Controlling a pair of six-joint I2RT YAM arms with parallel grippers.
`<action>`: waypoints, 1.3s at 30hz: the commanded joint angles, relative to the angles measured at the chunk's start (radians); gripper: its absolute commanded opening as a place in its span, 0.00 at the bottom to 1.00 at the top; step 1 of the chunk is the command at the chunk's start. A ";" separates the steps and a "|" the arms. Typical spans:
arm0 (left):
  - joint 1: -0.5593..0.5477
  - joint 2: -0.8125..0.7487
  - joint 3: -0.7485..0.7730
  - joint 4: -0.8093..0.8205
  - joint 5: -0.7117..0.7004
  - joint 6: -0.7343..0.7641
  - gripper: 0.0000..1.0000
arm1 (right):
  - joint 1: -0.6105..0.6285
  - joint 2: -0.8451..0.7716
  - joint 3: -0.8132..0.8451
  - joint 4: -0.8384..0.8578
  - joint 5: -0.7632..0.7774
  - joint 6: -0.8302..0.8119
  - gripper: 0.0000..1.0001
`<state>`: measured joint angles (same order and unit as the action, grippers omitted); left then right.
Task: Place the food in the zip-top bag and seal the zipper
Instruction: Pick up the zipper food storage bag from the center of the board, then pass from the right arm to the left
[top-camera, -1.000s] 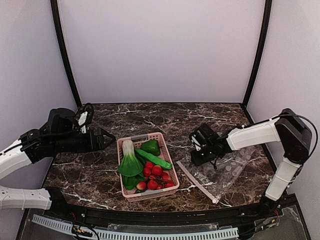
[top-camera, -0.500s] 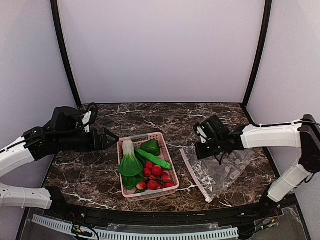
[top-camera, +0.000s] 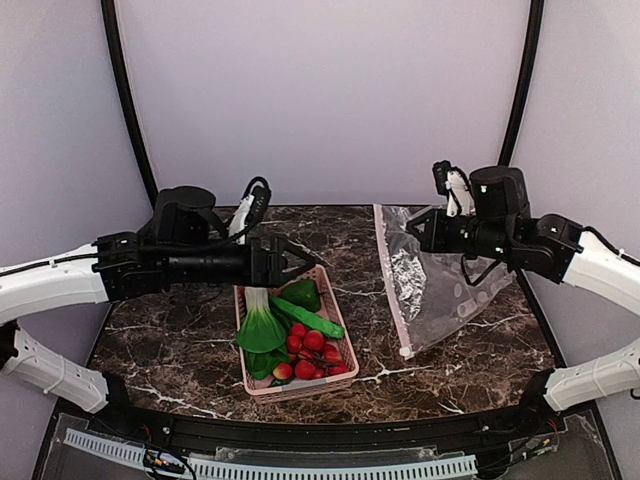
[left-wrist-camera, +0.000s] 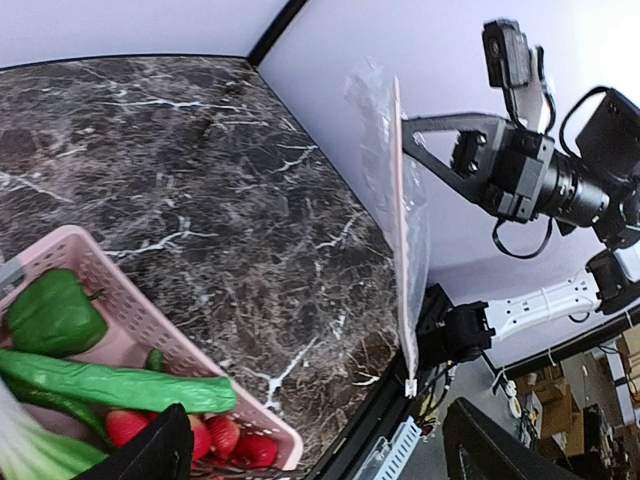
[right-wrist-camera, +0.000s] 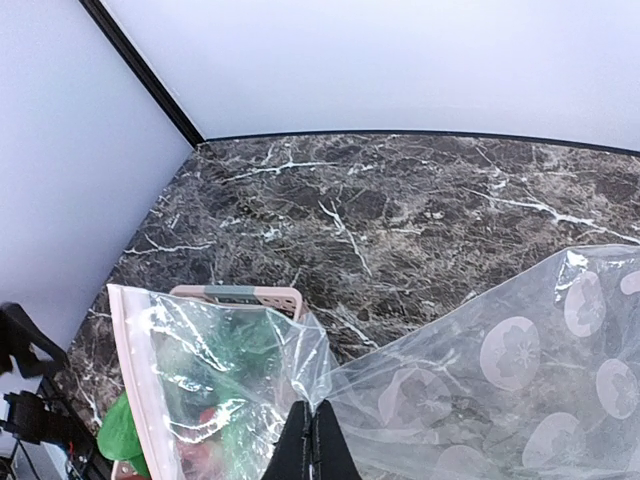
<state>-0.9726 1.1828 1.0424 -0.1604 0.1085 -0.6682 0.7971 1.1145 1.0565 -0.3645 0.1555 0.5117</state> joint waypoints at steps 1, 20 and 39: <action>-0.083 0.077 0.030 0.198 0.045 -0.020 0.87 | 0.033 0.021 0.068 0.066 0.003 0.061 0.00; -0.209 0.241 -0.033 0.303 0.057 -0.163 0.77 | 0.114 0.146 0.224 0.163 0.100 0.060 0.00; -0.218 0.311 0.026 0.276 0.081 -0.160 0.36 | 0.115 0.150 0.228 0.156 0.121 0.038 0.00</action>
<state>-1.1839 1.5013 1.0351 0.1169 0.1757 -0.8276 0.9035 1.2579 1.2640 -0.2337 0.2600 0.5583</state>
